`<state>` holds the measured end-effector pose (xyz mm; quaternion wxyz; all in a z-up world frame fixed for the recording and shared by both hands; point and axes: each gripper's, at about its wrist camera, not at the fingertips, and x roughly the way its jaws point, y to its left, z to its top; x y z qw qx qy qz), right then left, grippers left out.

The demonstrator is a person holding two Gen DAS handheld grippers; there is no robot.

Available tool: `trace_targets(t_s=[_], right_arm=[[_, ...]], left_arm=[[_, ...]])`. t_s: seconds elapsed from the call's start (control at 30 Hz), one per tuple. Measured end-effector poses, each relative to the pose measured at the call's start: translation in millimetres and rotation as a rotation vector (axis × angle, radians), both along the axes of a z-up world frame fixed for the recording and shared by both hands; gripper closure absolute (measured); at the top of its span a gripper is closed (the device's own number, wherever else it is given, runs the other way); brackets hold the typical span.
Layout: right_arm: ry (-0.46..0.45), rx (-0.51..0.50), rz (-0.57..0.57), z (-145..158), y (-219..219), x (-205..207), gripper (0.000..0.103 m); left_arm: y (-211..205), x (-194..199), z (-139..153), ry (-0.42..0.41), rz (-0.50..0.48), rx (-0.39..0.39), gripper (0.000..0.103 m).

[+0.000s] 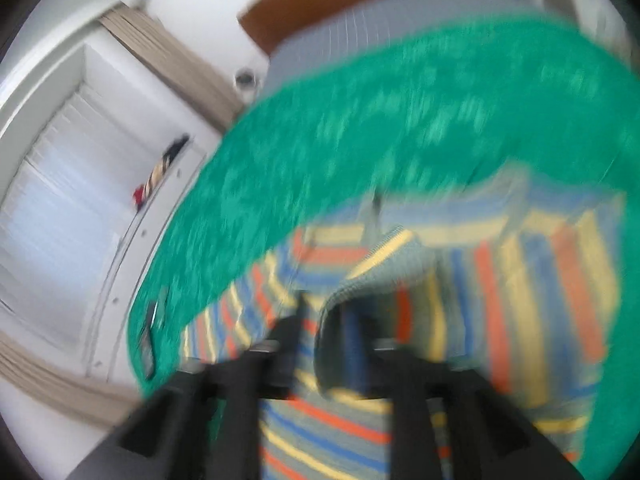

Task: Fold small clothes
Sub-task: 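Fold the grasped side over onto the sweater body, open the right tool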

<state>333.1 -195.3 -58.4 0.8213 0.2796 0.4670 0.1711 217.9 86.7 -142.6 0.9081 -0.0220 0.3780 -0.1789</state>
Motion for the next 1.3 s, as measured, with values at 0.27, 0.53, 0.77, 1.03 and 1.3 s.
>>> trace_targets(t_s=[0.27,0.53,0.77,1.03,1.3], right_arm=[[-0.019,-0.175,-0.105,-21,-69,-57,0.034],[0.005,-0.663,0.050,-52,-79,-130,0.034],[0.026,-0.740,-0.271,-78,-137,-135,0.035],[-0.004,-0.651,-0.273,-71,-147,-163,0.030],[-0.126,-0.670,-0.352,-59,-159,-221,0.020]], left_arm=[[-3,1,-1,-0.001,0.004,0.018,0.000],[-7,2,-1,-0.005,0.010,0.033,0.000],[-4,2,-1,-0.012,0.009,0.013,0.000],[-4,0,-1,-0.011,0.010,0.027,0.000],[-5,2,-1,0.010,0.006,0.033,0.000]])
